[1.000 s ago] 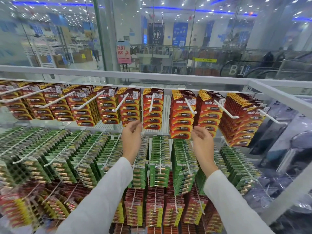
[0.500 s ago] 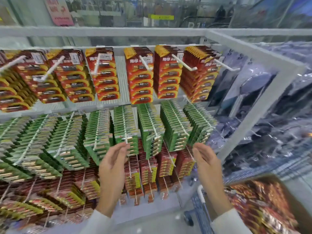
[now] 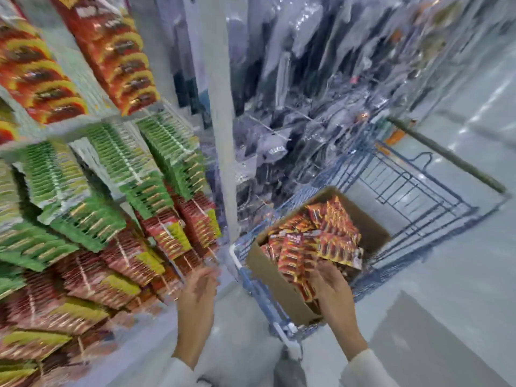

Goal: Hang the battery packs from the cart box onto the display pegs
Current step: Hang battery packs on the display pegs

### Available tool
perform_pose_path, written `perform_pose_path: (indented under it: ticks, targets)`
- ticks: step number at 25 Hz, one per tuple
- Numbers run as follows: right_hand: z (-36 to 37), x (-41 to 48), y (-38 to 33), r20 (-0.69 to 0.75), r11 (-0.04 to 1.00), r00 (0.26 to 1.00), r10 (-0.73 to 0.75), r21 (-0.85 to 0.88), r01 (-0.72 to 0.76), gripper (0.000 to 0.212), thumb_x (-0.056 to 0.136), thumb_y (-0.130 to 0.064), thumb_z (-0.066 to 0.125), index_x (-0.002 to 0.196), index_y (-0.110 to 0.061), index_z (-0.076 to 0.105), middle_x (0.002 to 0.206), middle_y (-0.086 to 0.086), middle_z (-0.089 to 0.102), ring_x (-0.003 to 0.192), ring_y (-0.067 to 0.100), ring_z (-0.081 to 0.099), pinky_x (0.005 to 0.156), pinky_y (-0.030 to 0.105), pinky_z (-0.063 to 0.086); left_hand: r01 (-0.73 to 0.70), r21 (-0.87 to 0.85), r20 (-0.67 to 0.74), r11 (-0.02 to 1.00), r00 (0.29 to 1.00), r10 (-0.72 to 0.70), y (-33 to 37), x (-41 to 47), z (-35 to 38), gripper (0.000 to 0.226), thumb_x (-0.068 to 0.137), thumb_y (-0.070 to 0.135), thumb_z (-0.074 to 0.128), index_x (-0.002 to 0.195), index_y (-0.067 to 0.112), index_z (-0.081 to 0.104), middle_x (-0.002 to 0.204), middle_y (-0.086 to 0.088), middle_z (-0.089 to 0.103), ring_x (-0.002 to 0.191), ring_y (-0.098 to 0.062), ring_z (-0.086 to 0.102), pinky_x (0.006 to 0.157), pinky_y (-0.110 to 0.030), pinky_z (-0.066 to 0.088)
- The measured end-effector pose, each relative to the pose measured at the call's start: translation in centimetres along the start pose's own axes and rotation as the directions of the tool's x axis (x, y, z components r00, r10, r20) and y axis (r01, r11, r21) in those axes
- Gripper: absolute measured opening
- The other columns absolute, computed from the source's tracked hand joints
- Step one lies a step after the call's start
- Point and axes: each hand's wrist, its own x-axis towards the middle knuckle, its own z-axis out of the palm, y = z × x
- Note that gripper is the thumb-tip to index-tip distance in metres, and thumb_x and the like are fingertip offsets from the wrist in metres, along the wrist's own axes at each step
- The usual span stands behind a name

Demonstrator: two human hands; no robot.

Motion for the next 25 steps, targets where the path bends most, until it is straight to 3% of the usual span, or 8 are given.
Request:
perform_pose_path:
  ticks: [3, 5, 8, 10, 12, 14, 20, 25]
  targets:
    - [-3.8, 2.2, 2.7, 0.013, 0.995, 0.995, 0.094, -0.016, -0.094, 0.021, 0.101, -0.030, 0.063, 0.120, -0.022, 0.065, 0.113, -0.012, 0.067, 0.111, 0.017, 0.062, 0.091, 0.032, 0.045, 0.082, 0.010, 0.062, 0.997, 0.995, -0.083, -2.0, 0.0, 6.2, 0.023, 0.103, 0.004, 0.059, 0.101, 0.024, 0.071, 0.103, -0.008, 0.074, 0.094, -0.028, 0.068, 0.081, -0.030, 0.054]
    - [-6.3, 3.7, 4.6, 0.027, 0.991, 0.991, 0.134, -0.007, -0.134, 0.017, 0.101, -0.031, 0.063, 0.116, -0.024, 0.064, 0.110, -0.014, 0.066, 0.109, 0.018, 0.063, 0.089, 0.031, 0.047, 0.121, 0.032, 0.078, 0.992, 0.989, -0.123, -3.1, -0.2, 10.3, 0.020, 0.101, 0.003, 0.062, 0.102, 0.020, 0.071, 0.105, -0.008, 0.074, 0.094, -0.021, 0.069, 0.078, -0.019, 0.053]
    - [-9.2, 5.7, 6.4, 0.052, 0.985, 0.986, 0.158, -0.075, -0.154, 0.026, 0.102, -0.029, 0.061, 0.124, -0.017, 0.062, 0.113, -0.003, 0.068, 0.105, 0.016, 0.062, 0.075, 0.010, 0.042, 0.158, 0.112, 0.104, 0.981, 0.980, -0.169, -4.1, -0.2, 15.2, 0.021, 0.101, 0.003, 0.063, 0.100, 0.024, 0.067, 0.101, 0.004, 0.071, 0.087, 0.001, 0.068, 0.084, -0.021, 0.050]
    - [-10.3, 6.6, 6.7, 0.073, 0.978, 0.980, 0.187, -0.103, -0.179, 0.025, 0.102, -0.026, 0.060, 0.125, -0.016, 0.061, 0.114, -0.001, 0.066, 0.102, 0.014, 0.062, 0.069, 0.002, 0.040, 0.194, 0.186, 0.109, 0.963, 0.970, -0.216, -5.4, 0.6, 17.6, 0.015, 0.102, 0.003, 0.061, 0.109, 0.014, 0.069, 0.104, 0.004, 0.069, 0.093, 0.000, 0.064, 0.086, -0.015, 0.046]
    - [-11.0, 7.6, 6.9, 0.087, 0.973, 0.975, 0.202, -0.129, -0.190, 0.021, 0.102, -0.022, 0.060, 0.123, -0.017, 0.060, 0.113, -0.002, 0.066, 0.095, 0.008, 0.061, 0.067, 0.000, 0.040, 0.191, 0.313, 0.116, 0.930, 0.964, -0.238, -6.7, 2.1, 19.8, 0.019, 0.104, 0.010, 0.061, 0.120, 0.007, 0.070, 0.110, 0.002, 0.070, 0.104, -0.012, 0.066, 0.083, -0.008, 0.043]
    - [-11.3, 8.3, 7.0, 0.088, 0.968, 0.970, 0.225, -0.137, -0.212, 0.021, 0.102, -0.021, 0.059, 0.123, -0.017, 0.060, 0.111, -0.004, 0.065, 0.091, -0.003, 0.057, 0.067, -0.003, 0.039, 0.202, 0.380, 0.122, 0.903, 0.957, -0.265, -7.8, 4.0, 21.9, 0.024, 0.104, 0.013, 0.060, 0.125, 0.007, 0.069, 0.117, -0.002, 0.069, 0.112, -0.021, 0.064, 0.088, -0.018, 0.044]
    - [-10.4, 9.3, 7.4, 0.057, 0.946, 0.948, 0.312, -0.114, -0.304, 0.019, 0.103, -0.026, 0.059, 0.121, -0.023, 0.060, 0.111, -0.015, 0.065, 0.098, -0.004, 0.059, 0.072, 0.003, 0.041, 0.256, 0.582, 0.139, 0.772, 0.904, -0.404, -11.6, 10.3, 26.9, 0.035, 0.103, 0.021, 0.061, 0.138, 0.017, 0.058, 0.136, -0.005, 0.066, 0.117, -0.029, 0.066, 0.106, -0.045, 0.051]
    - [-9.0, 9.9, 8.1, 0.039, 0.921, 0.925, 0.378, -0.118, -0.371, 0.022, 0.103, -0.025, 0.058, 0.124, -0.021, 0.059, 0.112, -0.016, 0.065, 0.103, 0.002, 0.062, 0.074, 0.005, 0.044, 0.229, 0.794, 0.114, 0.563, 0.854, -0.507, -15.7, 14.1, 29.5, 0.066, 0.095, 0.023, 0.074, 0.150, 0.008, 0.041, 0.151, -0.017, 0.051, 0.138, -0.042, 0.050, 0.118, -0.051, 0.039]
